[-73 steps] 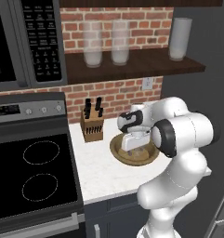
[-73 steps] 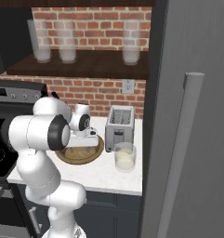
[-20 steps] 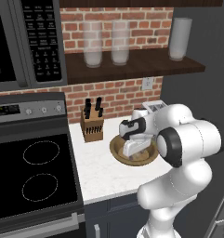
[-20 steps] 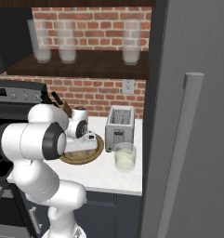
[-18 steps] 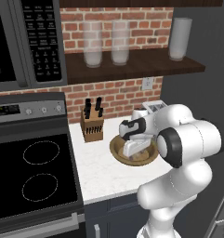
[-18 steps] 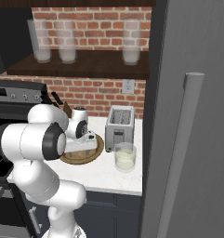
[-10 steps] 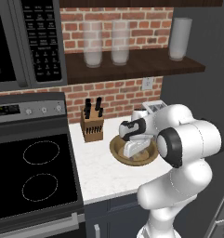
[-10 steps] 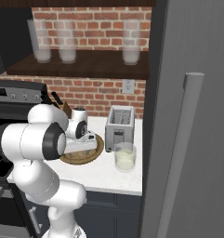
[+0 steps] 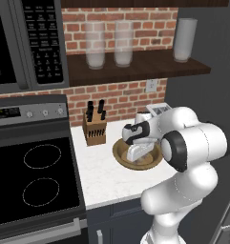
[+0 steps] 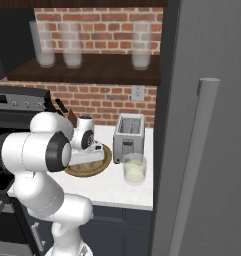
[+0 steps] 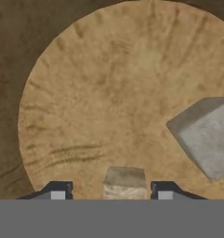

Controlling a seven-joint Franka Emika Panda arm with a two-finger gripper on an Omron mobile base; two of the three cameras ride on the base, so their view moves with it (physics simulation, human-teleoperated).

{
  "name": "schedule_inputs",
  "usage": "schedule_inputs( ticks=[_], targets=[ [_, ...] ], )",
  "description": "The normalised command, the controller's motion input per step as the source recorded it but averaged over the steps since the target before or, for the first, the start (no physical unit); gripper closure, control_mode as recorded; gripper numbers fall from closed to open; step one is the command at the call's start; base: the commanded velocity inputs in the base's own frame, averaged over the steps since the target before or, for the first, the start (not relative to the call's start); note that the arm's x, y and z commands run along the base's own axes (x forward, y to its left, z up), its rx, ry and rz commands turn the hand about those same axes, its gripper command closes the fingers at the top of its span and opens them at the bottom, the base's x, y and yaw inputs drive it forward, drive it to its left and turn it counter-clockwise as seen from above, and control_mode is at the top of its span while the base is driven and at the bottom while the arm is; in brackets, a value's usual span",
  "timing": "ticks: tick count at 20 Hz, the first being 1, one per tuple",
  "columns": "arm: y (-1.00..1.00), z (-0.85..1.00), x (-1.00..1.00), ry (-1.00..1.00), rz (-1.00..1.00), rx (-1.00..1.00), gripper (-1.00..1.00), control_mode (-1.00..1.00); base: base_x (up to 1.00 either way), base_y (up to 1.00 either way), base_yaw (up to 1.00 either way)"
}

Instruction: Grab a lemon wedge from the fridge and one ice cube from the ice bowl, and put them in the glass of lemonade.

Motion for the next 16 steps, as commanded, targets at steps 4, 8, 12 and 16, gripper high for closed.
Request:
schedule_inputs(
  ticks=[4,8,12,16],
  targets=[
    [0.00,0.00,0.00,0.00,0.00,0.00,1.00,-1.00,0.00,0.00,0.00],
    [0.00,0.00,0.00,0.00,0.00,0.00,1.00,-1.00,0.00,0.00,0.00],
    [0.00,0.11,0.00,0.00,0.00,0.00,1.00,-1.00,0.00,0.00,0.00],
    [0.00,0.84,0.00,0.00,0.00,0.00,1.00,-1.00,0.00,0.00,0.00]
  ],
)
